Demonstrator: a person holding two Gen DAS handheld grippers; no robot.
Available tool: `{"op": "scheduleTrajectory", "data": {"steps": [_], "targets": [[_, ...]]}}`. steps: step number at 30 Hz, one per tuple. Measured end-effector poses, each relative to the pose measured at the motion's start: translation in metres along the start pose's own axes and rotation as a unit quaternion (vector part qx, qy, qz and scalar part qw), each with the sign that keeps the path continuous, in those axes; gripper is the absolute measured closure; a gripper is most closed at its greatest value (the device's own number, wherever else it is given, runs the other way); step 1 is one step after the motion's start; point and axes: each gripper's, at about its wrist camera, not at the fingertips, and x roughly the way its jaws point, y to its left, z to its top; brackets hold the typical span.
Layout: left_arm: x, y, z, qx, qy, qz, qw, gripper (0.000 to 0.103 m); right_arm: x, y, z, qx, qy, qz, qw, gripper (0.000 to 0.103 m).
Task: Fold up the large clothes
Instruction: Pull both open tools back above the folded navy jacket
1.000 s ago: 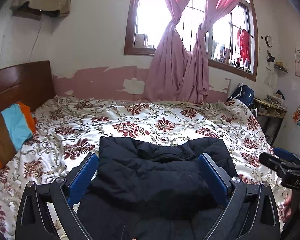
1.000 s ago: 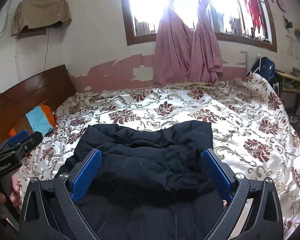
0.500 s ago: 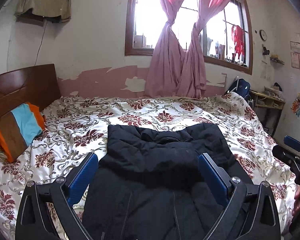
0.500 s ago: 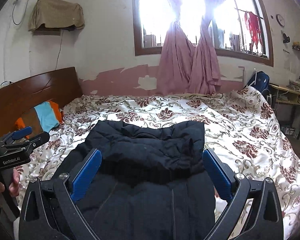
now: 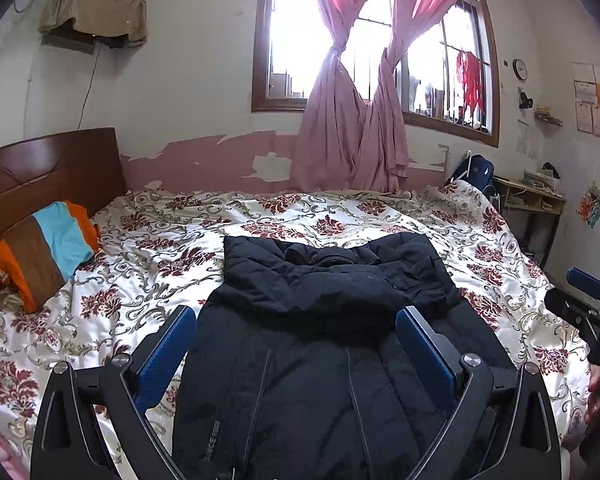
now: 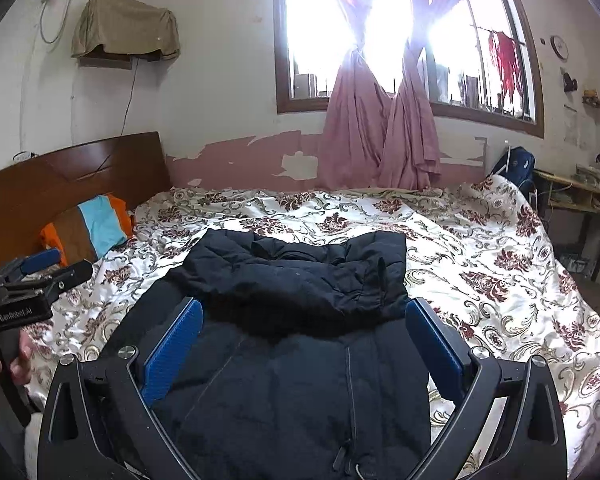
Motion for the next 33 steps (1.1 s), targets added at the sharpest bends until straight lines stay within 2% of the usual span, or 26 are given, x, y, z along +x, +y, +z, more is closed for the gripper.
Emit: {"op": "scheduleTrajectory", "data": {"steps": [8, 15, 33], "targets": [[-0.023, 0.0, -0.025, 0.018, -0.004, 0.014, 0.9997, 0.002, -0.023, 0.008, -0.017, 0.002, -0.014, 0.005, 1.0, 0.004], [-0.036, 0.005, -0.045, 0.015, -0.001, 0.015, 0.9998, 0.002, -0.04, 0.014, -0.034, 0.004, -0.023, 0.003, 1.0, 0.003], [-0.047, 0.009, -0.075, 0.024, 0.002, 0.023, 0.9995, 0.002, -0.052, 0.005, -0.072, 0.01, 0.001, -0.012, 1.0, 0.003]]}}
